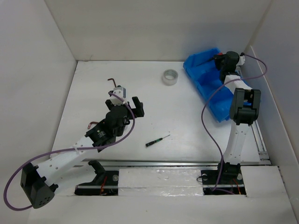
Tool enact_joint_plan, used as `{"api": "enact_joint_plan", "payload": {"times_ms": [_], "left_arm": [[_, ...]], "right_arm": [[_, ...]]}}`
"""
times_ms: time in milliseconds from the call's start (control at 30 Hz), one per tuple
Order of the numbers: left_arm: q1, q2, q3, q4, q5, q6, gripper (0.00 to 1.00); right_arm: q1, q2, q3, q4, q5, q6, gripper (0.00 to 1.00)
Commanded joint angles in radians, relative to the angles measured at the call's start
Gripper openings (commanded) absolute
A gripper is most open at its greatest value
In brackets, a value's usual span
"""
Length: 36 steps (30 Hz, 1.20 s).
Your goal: Sort the tools into containers
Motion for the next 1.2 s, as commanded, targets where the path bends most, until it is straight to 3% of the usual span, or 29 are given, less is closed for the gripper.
{"api": "enact_joint_plan", "payload": {"times_ms": [0, 333, 700, 800, 833, 1000, 1033, 1167], "left_arm": [[-0.005, -0.025, 0.024, 0.040, 0.004, 0.003, 0.94], [-0.005, -0.023, 0.026, 0.035, 0.006, 0.001, 0.94], [-0.005, -0.019, 0.022, 0.038, -0.007, -0.001, 0.96], [-0.005, 0.000, 0.024, 0.041, -0.016, -0.007, 0.96], [-0.005, 0.010, 0.029, 0.041, -0.023, -0.011, 0.96], [-0.005, 0.038, 0.042, 0.014, -0.075, -0.050, 0.96], [-0.005, 0.047, 0.042, 0.011, -0.076, -0.056, 0.96], [0.031, 0.056, 0.041, 0.005, -0.050, -0.096, 0.96]], "right_arm": [[0.014, 0.006, 0.051, -0.022, 0.049, 0.005, 0.20], [0.024, 0.033, 0.103, -0.106, 0.061, -0.007, 0.44], [0.024, -0.053, 0.071, -0.117, 0.006, -0.054, 0.50], [0.042, -0.177, 0.019, -0.071, -0.040, -0.157, 0.50], [0.066, -0.239, 0.002, -0.086, -0.095, -0.261, 0.51], [0.185, -0.388, -0.017, -0.322, -0.250, -0.576, 0.53], [0.212, -0.408, -0.029, -0.418, -0.237, -0.657, 0.53], [0.416, -0.514, -0.221, -0.531, -0.075, -0.760, 0.54]]}}
